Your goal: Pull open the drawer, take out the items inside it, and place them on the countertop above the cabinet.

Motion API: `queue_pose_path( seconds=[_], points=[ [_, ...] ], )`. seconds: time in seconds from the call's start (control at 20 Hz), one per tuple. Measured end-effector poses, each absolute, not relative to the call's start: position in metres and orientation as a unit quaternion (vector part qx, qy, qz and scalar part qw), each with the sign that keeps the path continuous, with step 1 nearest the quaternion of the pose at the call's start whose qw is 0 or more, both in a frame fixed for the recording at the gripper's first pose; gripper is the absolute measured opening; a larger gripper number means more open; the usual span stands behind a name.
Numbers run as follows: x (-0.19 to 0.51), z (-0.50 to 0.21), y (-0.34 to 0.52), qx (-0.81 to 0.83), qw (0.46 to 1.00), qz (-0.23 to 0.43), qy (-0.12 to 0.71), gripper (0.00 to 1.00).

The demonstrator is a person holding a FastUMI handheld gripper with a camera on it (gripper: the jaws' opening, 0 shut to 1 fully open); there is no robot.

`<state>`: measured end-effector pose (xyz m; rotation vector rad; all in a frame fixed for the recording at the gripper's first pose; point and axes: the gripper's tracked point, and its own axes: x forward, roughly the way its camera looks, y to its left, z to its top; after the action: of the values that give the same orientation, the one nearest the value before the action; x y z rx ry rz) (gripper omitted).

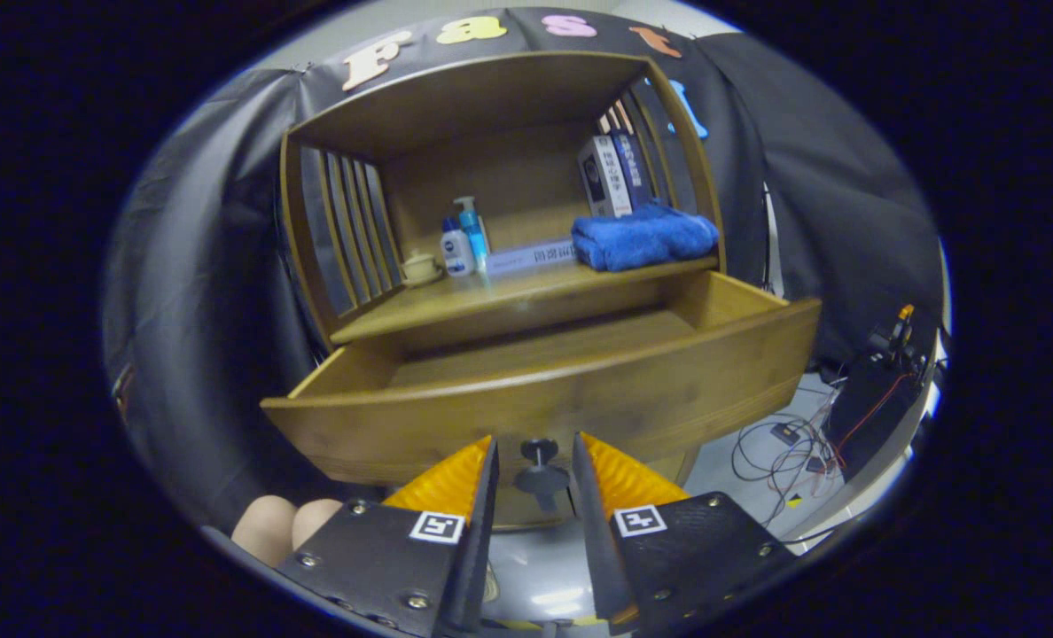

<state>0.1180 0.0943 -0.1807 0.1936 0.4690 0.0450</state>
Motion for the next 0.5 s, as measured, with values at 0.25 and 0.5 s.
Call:
queue_pose_path(
  seconds=[0.25,0.5],
  points=[
    [0.169,-0.140,0.105,0.076,0.975,0.039,0.204,0.47],
    [0.219,-0.164,0.128,0.057,0.955,0.078,0.279,0.47]
  ],
)
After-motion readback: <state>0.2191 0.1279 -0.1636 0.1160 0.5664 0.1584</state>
